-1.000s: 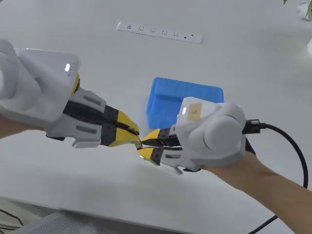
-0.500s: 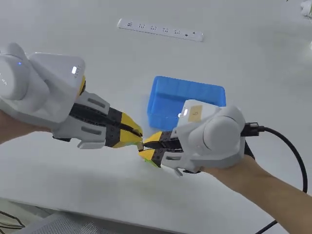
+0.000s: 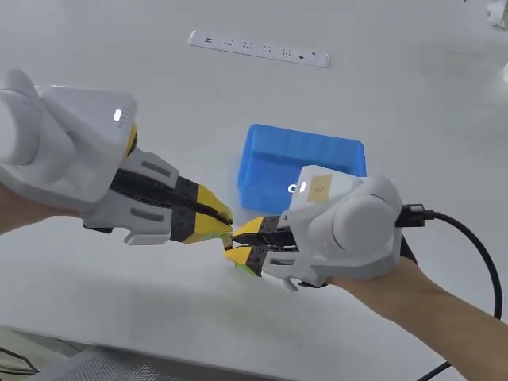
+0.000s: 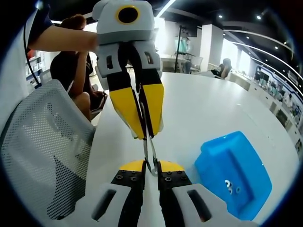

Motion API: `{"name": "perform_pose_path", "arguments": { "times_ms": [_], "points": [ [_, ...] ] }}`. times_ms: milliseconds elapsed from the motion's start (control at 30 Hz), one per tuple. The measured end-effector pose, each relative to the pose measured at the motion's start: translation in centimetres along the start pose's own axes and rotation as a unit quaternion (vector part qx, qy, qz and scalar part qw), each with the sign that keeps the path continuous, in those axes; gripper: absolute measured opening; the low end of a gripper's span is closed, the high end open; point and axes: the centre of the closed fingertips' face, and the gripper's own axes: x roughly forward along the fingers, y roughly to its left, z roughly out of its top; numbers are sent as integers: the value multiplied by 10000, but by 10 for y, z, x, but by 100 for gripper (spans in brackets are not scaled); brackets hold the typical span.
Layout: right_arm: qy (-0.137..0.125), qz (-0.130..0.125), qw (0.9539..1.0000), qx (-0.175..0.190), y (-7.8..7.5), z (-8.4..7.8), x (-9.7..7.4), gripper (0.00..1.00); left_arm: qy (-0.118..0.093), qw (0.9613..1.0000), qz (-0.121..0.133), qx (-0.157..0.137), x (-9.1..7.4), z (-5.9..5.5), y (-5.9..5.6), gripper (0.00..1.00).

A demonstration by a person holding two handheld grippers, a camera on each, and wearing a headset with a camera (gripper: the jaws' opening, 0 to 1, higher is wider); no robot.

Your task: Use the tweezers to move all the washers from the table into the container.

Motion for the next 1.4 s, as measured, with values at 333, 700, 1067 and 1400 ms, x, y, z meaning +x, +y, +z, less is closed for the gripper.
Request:
{"name": "perform_pose_path", "arguments": {
  "times_ms": [333, 700, 1067, 1400],
  "points": [
    [15, -9, 10000, 54, 0, -3, 2, 11, 32, 10000, 1, -27, 1, -3, 0, 6],
    [138, 40, 9999, 51, -1, -11, 8, 10, 47, 10000, -11, -60, 3, -2, 0, 6],
    [50, 32, 9999, 132, -1, -6, 4, 8, 28, 10000, 67, -68, -4, 5, -1, 6],
    [-272, -342, 9990, 71, -17, 17, -25, 8, -119, 9993, 117, 348, -14, 40, 11, 6]
  ]
}}
